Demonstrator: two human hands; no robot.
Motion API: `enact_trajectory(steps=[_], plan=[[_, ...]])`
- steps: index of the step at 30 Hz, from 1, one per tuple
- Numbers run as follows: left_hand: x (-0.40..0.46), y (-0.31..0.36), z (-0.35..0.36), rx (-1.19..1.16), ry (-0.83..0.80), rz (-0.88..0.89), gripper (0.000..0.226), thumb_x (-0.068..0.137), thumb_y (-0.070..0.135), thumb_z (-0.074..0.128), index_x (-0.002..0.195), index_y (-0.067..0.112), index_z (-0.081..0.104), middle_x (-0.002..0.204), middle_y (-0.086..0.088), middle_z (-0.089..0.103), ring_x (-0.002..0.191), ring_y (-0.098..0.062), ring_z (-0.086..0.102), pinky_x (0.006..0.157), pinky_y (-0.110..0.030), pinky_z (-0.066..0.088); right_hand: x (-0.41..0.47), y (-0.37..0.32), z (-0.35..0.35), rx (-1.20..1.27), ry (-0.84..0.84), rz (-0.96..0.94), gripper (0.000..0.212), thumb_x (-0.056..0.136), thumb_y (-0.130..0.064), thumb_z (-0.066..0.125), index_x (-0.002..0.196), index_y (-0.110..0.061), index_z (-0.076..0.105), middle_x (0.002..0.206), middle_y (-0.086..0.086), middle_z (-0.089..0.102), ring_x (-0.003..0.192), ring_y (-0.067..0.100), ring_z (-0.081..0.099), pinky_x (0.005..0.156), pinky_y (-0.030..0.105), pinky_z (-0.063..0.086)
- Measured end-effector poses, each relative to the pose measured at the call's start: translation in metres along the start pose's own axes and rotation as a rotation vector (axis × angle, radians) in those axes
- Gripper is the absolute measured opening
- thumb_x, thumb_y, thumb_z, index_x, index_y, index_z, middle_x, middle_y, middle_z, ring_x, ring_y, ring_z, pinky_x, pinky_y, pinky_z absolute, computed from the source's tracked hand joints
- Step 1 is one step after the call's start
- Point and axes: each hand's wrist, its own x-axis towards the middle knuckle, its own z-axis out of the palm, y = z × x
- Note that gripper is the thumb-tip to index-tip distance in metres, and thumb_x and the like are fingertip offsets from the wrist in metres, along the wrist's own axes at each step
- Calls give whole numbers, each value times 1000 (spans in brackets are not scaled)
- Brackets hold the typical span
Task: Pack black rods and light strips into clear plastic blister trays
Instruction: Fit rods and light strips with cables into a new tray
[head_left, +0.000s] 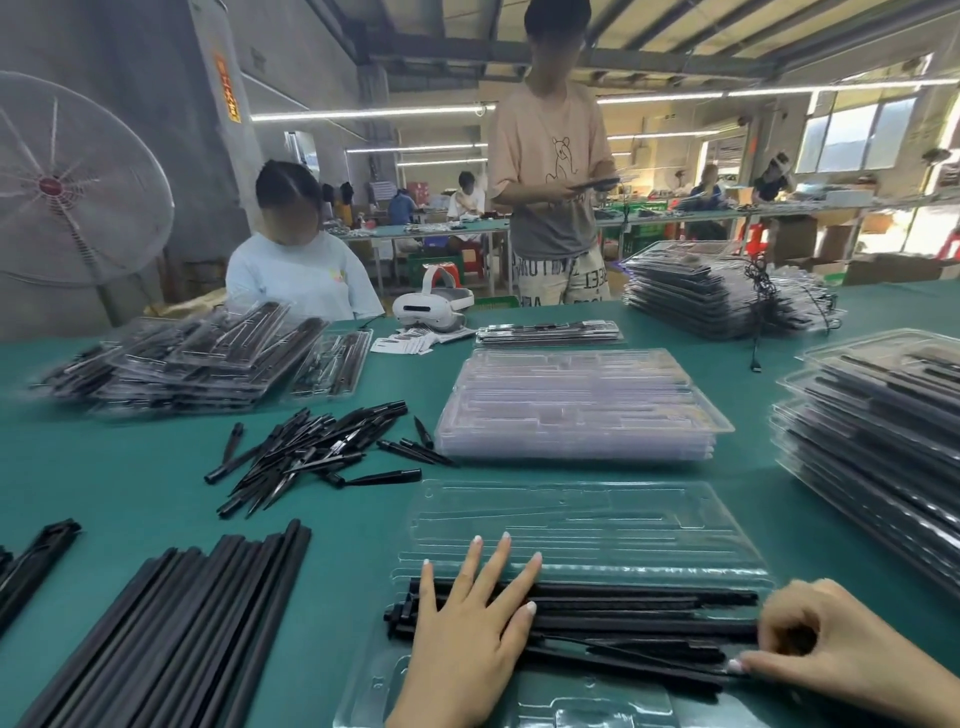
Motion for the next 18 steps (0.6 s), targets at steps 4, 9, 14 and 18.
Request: enact_trajectory(steps=[4, 9, 14, 18], plan=[[0, -3, 1, -4, -2, 3, 42, 100, 53, 12, 128, 67, -16, 144, 32, -28, 133, -4, -35, 97, -33, -36, -1, 5, 8, -61, 111, 35, 51, 67, -77, 60, 60, -27, 52, 54, -26, 46, 54, -12, 45, 80, 14, 30], [2, -10, 1, -3, -42, 4, 43, 100, 55, 14, 139, 63, -2, 144, 33, -25, 138, -1, -28, 112, -42, -21, 5, 4, 23, 0, 213, 44, 50, 64, -64, 70, 57, -21, 44, 47, -21, 37, 48, -8, 37, 70, 7, 33], [3, -22, -3, 13, -47, -25, 43, 100, 54, 14, 140, 62, 0, 148, 31, -20, 141, -1, -22, 115, -45, -15, 15, 2, 40, 47, 321, 3, 46, 67, -36, 79, 56, -18, 39, 45, -17, 34, 46, -4, 33, 65, 11, 34], [3, -51, -12, 33, -58, -81, 46, 100, 53, 15, 141, 58, -5, 150, 27, -20, 144, -5, -19, 115, -47, -12, 44, -9, 59, 45, 327, -54, 48, 75, -31, 77, 52, -15, 38, 43, -13, 31, 44, 1, 31, 67, 20, 35]])
